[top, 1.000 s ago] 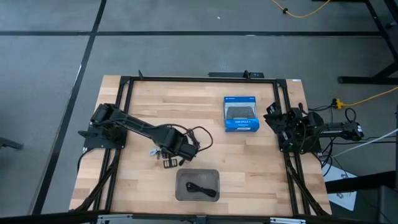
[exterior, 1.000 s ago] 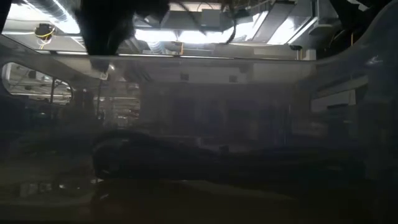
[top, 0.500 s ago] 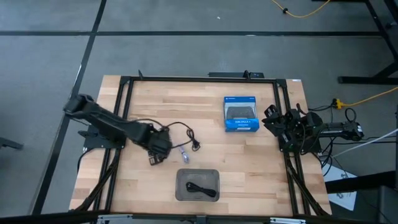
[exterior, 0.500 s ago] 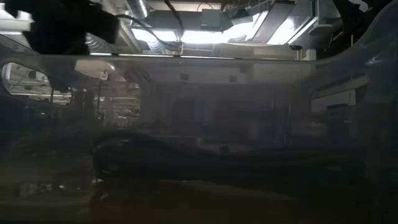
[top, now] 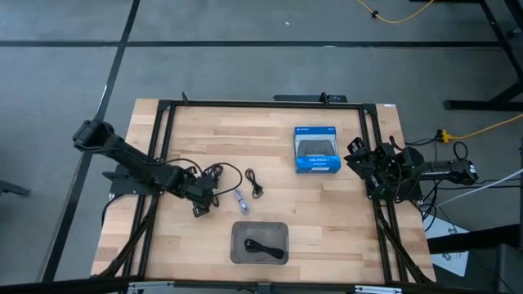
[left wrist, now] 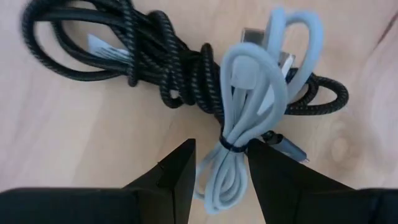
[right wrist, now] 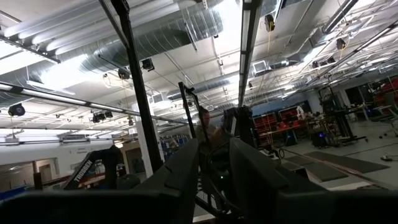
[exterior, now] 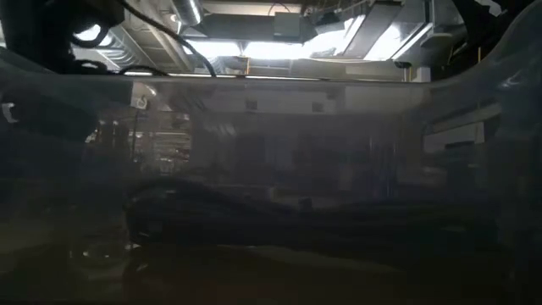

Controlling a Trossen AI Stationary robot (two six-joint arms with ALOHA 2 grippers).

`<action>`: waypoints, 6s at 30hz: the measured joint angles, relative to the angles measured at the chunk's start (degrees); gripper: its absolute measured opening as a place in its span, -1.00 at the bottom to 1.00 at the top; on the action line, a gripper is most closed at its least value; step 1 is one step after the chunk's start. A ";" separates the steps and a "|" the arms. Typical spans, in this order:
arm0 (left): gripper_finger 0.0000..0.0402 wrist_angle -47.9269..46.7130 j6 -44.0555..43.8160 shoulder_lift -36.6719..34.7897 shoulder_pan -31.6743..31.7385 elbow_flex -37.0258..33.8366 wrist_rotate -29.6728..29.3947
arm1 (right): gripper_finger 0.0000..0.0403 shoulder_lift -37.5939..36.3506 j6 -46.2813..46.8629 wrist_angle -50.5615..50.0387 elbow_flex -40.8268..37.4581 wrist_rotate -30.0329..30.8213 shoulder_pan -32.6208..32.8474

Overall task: Pick and place USB-C Cables
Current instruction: Put the left white charger cable into the black bin, then put the right black charger cable into the black bin

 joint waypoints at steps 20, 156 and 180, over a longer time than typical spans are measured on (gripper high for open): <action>-0.89 -3.07 8.77 -0.42 0.00 20.19 -2.32 | -0.52 0.00 0.20 -0.12 0.00 0.04 -0.02; -1.00 -25.05 65.36 41.29 12.92 68.81 6.59 | -0.52 0.00 3.13 -7.36 0.02 0.00 0.00; -0.64 -16.31 38.81 40.89 -3.23 72.98 11.22 | -0.52 0.00 3.19 -7.50 0.02 -4.15 0.01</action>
